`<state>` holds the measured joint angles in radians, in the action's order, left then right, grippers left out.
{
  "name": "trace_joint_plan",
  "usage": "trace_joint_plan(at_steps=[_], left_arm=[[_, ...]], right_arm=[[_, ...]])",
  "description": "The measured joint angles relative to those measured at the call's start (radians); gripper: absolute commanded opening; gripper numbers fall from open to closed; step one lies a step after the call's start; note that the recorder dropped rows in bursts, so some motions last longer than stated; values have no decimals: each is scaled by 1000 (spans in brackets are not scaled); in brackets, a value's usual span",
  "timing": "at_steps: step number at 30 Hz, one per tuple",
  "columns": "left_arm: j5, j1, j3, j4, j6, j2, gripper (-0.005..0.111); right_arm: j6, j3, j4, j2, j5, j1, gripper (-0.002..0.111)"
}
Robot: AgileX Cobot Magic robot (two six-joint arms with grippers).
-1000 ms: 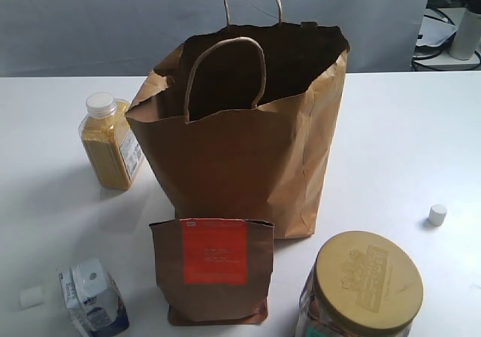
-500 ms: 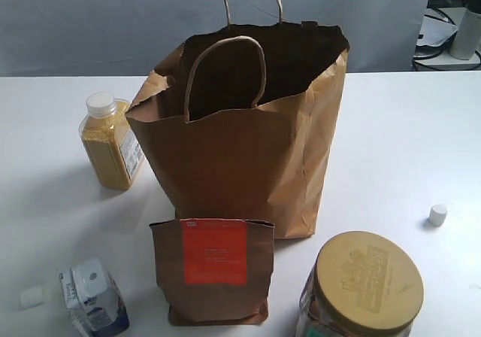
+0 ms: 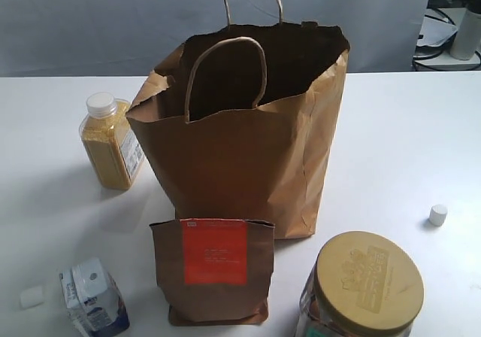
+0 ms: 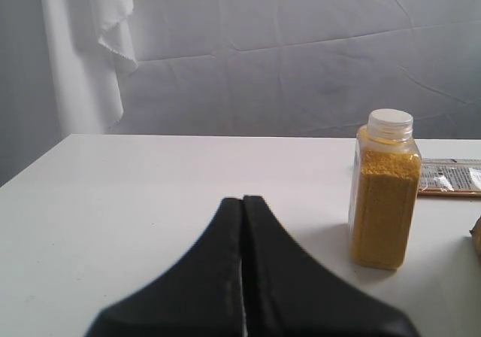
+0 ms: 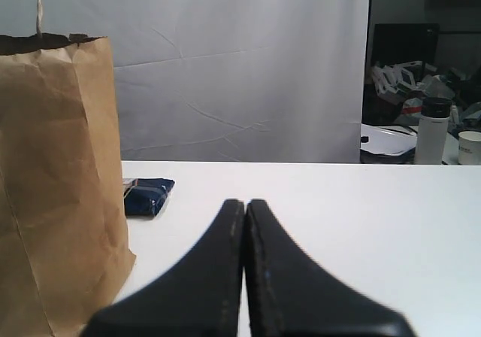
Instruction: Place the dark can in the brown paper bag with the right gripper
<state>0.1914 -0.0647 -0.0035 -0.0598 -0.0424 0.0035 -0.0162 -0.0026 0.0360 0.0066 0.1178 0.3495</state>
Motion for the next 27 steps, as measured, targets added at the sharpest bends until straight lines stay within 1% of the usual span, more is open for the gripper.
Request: trace_joint_plan(at_steps=[10,19,27], left_arm=[[0,0,0,0,0,0,0],[0,0,0,0,0,0,0],[0,0,0,0,0,0,0]], right_arm=[[0,0,0,0,2,0,0],[0,0,0,0,4,-103,0],[0,0,0,0,4,-91,0]])
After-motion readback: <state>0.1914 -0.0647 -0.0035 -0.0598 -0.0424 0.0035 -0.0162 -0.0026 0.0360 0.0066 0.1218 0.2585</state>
